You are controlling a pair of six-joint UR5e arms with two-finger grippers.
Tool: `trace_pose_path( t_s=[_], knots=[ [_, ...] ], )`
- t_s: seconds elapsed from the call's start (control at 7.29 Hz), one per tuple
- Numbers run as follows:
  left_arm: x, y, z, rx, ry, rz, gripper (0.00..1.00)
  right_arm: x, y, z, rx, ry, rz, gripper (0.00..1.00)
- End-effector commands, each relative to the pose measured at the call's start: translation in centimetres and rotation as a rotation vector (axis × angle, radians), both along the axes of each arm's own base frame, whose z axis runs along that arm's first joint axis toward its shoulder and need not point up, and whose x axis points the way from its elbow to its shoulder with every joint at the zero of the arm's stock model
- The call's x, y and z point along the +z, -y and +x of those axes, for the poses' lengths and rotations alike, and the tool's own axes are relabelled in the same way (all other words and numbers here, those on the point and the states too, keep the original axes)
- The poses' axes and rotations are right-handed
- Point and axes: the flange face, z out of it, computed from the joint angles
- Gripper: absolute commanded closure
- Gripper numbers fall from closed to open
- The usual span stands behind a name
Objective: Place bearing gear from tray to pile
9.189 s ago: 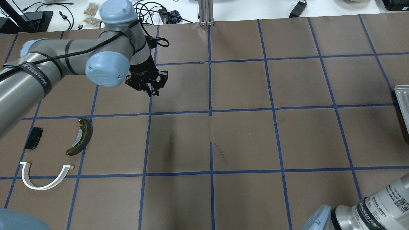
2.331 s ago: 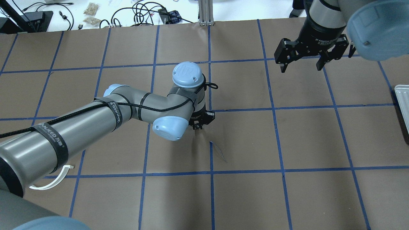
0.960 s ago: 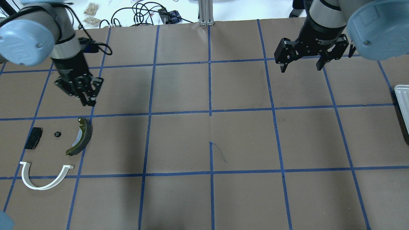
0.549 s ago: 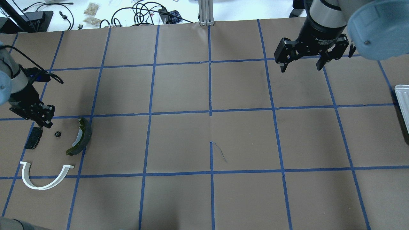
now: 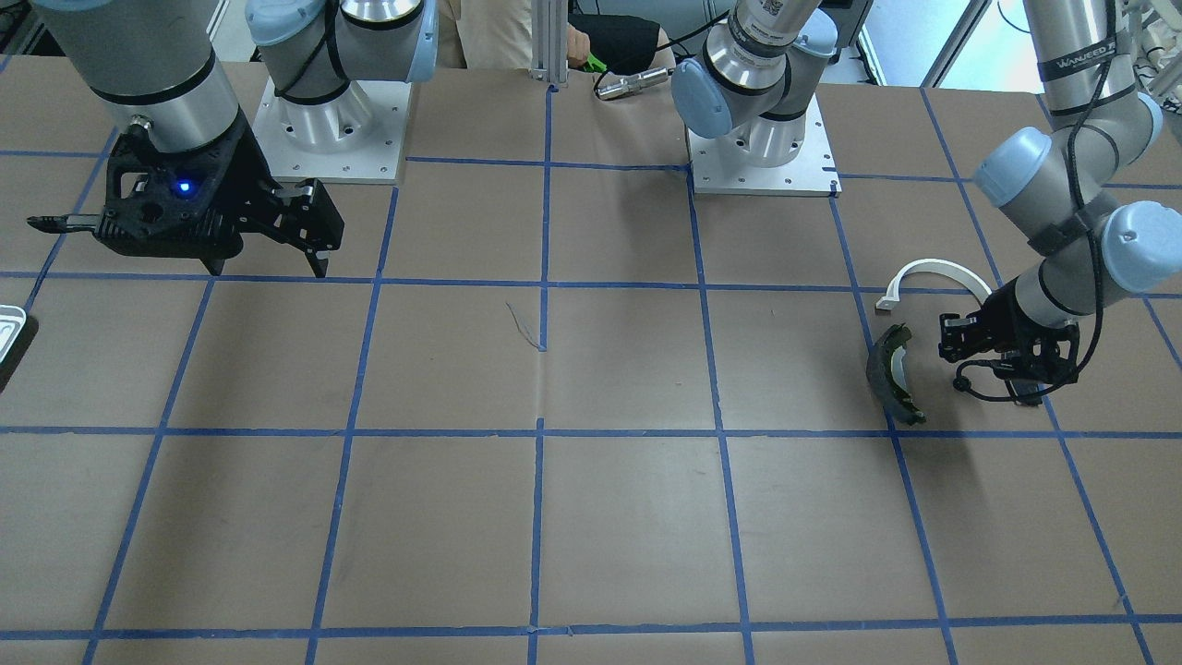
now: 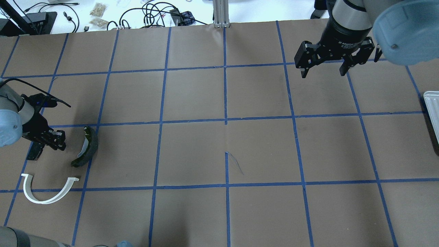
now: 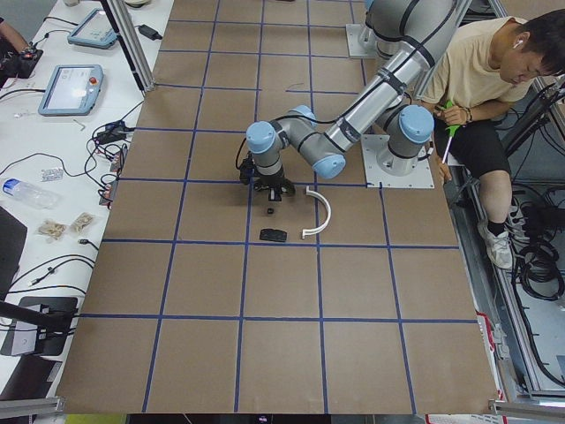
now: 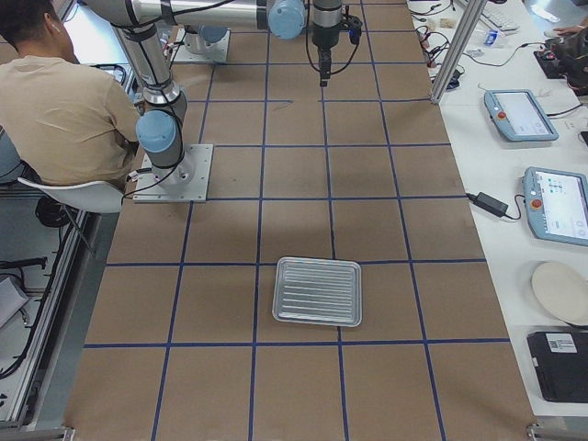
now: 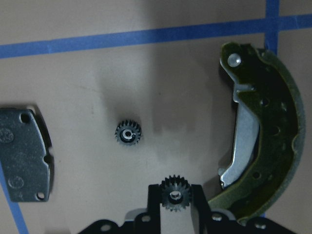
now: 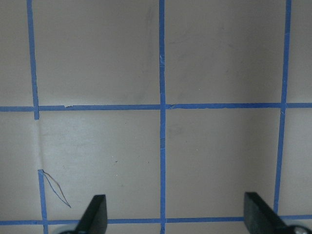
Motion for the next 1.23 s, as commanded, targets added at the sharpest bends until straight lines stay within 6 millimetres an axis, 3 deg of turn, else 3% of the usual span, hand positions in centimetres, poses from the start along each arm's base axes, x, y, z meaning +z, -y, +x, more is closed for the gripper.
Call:
trace_pose_path(
  t_s=[0.0,0.14,0.27,0.41,0.69,0.82,1.1],
  knots=[
    [-0.6,0.0,0.1,-0.003,0.005,-0.017,1.0,0.1,0.0,0.0,0.0,0.0,-0.001,0.0],
    [-0.8,0.0,0.2,-0.001,0.003,-0.014,0.89,0.1,0.0,0.0,-0.003,0.0,-0.001,0.0],
    [-0.8,0.1,0.2,-0.002,0.002,-0.015,0.3,0.1,0.0,0.0,-0.002,0.0,-0.001,0.0],
    [-0.8,0.1,0.2,-0.007,0.0,-0.008,0.0,0.0,0.0,0.0,0.0,0.0,0.0,0.0],
    [-0.3,0.4,0.0,-0.009,0.007,-0.015,0.0,0.0,0.0,0.0,0.0,-0.002,0.0,0.0],
    [1.4,0.7,-0.9,-0.018,0.024,-0.039,0.0,0.0,0.0,0.0,0.0,-0.002,0.0,0.0],
    [7.0,2.5,-5.1,-0.023,0.005,-0.035,0.0,0.1,0.0,0.0,0.0,-0.003,-0.003,0.0]
  ],
)
